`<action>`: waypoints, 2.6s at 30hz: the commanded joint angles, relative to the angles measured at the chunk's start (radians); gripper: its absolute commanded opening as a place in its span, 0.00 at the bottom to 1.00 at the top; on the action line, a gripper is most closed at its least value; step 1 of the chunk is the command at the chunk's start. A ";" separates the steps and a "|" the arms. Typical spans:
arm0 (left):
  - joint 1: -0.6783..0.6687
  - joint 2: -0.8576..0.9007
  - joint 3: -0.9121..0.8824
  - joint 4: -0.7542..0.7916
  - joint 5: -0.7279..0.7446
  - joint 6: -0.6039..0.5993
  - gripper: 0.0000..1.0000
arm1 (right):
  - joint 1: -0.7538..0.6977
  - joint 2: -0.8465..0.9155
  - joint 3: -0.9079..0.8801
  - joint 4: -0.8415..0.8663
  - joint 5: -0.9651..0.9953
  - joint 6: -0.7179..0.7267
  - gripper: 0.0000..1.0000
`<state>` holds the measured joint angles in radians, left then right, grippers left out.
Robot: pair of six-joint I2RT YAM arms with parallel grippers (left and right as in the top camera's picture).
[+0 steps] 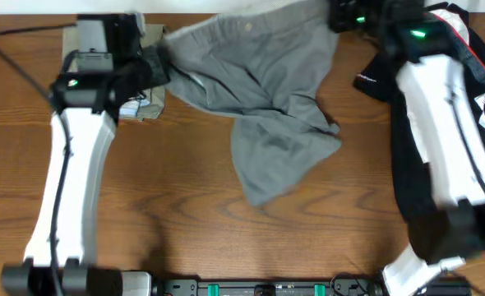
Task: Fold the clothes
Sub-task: 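Lift the waistband with both grippers and lay the shorts flat, waist up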
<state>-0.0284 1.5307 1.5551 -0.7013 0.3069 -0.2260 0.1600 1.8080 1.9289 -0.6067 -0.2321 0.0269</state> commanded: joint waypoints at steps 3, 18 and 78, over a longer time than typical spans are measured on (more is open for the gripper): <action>0.001 -0.115 0.060 -0.008 -0.013 0.070 0.06 | -0.038 -0.153 0.009 -0.093 0.053 -0.040 0.01; 0.001 -0.327 0.229 -0.029 -0.012 0.064 0.06 | -0.150 -0.483 0.010 -0.221 0.097 -0.041 0.01; -0.077 0.614 0.344 0.225 -0.010 0.099 0.13 | -0.138 0.473 0.007 0.133 0.065 0.046 0.12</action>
<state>-0.0902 2.1040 1.8935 -0.5282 0.3138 -0.1295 0.0311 2.2360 1.9354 -0.5110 -0.1711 0.0689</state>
